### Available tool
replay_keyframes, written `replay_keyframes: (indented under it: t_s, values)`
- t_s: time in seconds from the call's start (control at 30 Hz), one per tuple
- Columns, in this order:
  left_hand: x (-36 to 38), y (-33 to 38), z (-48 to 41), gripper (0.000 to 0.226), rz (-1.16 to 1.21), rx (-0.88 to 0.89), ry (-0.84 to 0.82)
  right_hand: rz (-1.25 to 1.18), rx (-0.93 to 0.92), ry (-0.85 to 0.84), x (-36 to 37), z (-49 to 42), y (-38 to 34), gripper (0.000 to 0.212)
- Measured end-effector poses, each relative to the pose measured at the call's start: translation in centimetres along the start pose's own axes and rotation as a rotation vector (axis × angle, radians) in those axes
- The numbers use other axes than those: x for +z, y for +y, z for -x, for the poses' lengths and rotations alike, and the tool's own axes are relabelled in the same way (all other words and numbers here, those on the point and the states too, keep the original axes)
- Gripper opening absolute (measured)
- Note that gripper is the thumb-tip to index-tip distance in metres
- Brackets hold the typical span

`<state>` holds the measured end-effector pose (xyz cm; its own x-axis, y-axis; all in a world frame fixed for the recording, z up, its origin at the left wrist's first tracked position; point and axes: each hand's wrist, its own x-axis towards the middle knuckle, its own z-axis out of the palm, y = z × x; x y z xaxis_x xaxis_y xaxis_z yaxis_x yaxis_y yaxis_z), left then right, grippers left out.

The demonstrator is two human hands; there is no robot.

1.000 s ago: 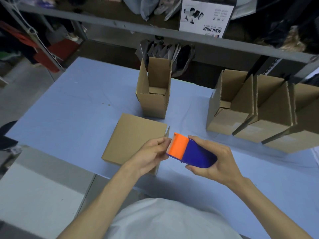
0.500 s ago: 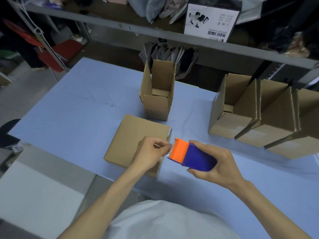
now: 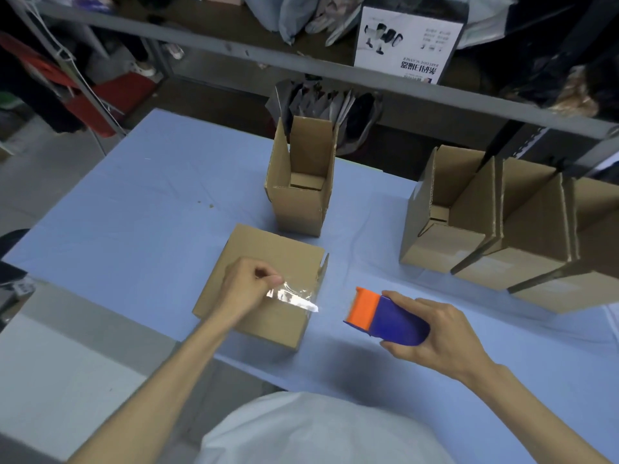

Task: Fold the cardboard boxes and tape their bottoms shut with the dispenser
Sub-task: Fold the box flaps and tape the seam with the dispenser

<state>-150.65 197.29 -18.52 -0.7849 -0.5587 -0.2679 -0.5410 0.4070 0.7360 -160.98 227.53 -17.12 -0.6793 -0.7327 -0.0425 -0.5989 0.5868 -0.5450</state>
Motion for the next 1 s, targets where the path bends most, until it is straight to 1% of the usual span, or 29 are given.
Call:
replay_keyframes:
  t_s: [0.07,0.23,0.33,0.37,0.4,0.47,0.5,0.53,0.67,0.77,0.87,1.0]
  values:
    - [0.3,0.2,-0.4,0.021,-0.034,0.049,-0.058,0.013,0.038,-0.007,-0.1,-0.1,0.9,0.074]
    - [1.3,0.3,-0.9,0.014,-0.032,0.101,-0.023,-0.013,0.088,-0.003,0.7,-0.7,1.9,0.069]
    - [1.6,0.0,-1.1,0.006,-0.012,0.097,-0.006,0.000,0.089,-0.006,1.0,-1.2,2.3,0.067]
    - [1.6,0.0,-1.2,0.007,-0.010,0.091,0.009,-0.001,0.088,-0.006,1.1,-1.4,2.3,0.066]
    - [1.6,-0.1,-1.2,0.014,-0.012,0.082,0.020,0.000,0.083,-0.007,1.2,-1.6,2.3,0.065]
    - [1.3,-0.2,-1.5,0.045,0.015,0.031,0.017,0.009,0.072,-0.016,1.4,-2.0,2.2,0.066]
    - [1.1,-0.4,-1.7,0.057,0.037,0.004,0.014,0.013,0.070,-0.021,1.5,-2.1,2.2,0.067]
    - [1.1,-0.5,-1.8,0.061,0.042,-0.008,0.016,0.015,0.068,-0.020,1.6,-2.2,2.2,0.068]
    - [1.6,-0.9,-2.2,0.048,0.023,-0.042,0.057,0.040,0.057,-0.024,1.9,-2.8,2.2,0.069]
    - [2.0,-1.1,-2.3,0.044,0.047,-0.069,0.070,0.063,0.056,-0.027,2.1,-3.2,2.2,0.068]
    - [2.4,-1.2,-2.3,0.047,0.062,-0.061,0.086,0.079,0.055,-0.017,2.2,-3.5,2.2,0.064]
    - [2.5,-1.3,-2.3,0.057,0.059,-0.019,0.118,0.083,0.050,-0.027,2.5,-3.6,2.3,0.061]
